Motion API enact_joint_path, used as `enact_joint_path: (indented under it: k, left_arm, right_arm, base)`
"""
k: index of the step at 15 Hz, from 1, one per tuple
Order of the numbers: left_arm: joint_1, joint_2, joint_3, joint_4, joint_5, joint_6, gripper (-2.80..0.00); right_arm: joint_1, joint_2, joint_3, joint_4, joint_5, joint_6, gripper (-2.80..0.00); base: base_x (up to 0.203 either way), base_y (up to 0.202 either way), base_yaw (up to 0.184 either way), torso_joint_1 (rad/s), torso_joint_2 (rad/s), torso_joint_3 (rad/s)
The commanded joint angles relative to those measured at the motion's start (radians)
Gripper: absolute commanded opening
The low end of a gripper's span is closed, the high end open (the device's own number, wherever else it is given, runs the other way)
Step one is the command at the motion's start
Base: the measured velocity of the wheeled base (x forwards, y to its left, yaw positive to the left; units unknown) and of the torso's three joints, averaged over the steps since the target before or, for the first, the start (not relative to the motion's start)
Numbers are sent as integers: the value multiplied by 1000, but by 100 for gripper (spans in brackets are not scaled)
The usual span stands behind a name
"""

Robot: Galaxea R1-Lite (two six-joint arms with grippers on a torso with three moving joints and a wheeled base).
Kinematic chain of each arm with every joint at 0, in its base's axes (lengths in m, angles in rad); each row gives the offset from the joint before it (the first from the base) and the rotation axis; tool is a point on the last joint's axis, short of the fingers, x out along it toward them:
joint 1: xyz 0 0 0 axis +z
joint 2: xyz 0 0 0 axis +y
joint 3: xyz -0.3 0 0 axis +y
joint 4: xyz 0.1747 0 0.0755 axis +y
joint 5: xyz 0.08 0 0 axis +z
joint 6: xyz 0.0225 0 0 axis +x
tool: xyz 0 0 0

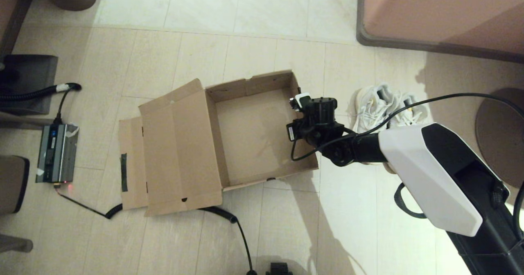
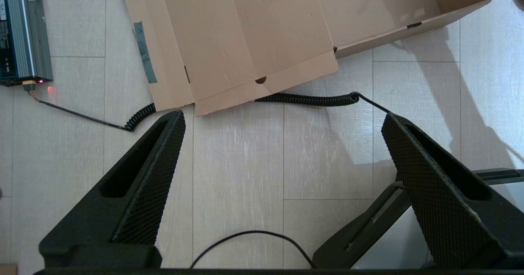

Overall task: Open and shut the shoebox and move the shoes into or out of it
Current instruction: Put the shoes into the shoe box

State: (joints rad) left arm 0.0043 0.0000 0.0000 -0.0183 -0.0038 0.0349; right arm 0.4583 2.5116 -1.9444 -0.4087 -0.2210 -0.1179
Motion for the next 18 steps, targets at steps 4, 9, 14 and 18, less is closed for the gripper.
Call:
enact_joint_path:
  k: [4, 9, 14, 18]
  left_arm:
    - [0, 2, 8, -1, -1, 0, 0]
    - [0, 2, 8, -1, -1, 0, 0]
    - [0, 2, 8, 0, -1, 0, 0]
    - [0, 2, 8, -2, 1, 0, 0]
  right_arm:
    - [-12, -7, 1, 7, -76, -17, -280]
    - [-45, -39, 7, 77, -123, -22, -280]
    - [-96, -118, 109, 116, -155, -21, -280]
    - [-124, -210, 288, 145, -155, -27, -280]
  base:
    - [0, 0, 0, 0, 0, 0]
    - [0, 0, 0, 0, 0, 0]
    - [0, 0, 0, 0, 0, 0]
    - [0, 0, 0, 0, 0, 0]
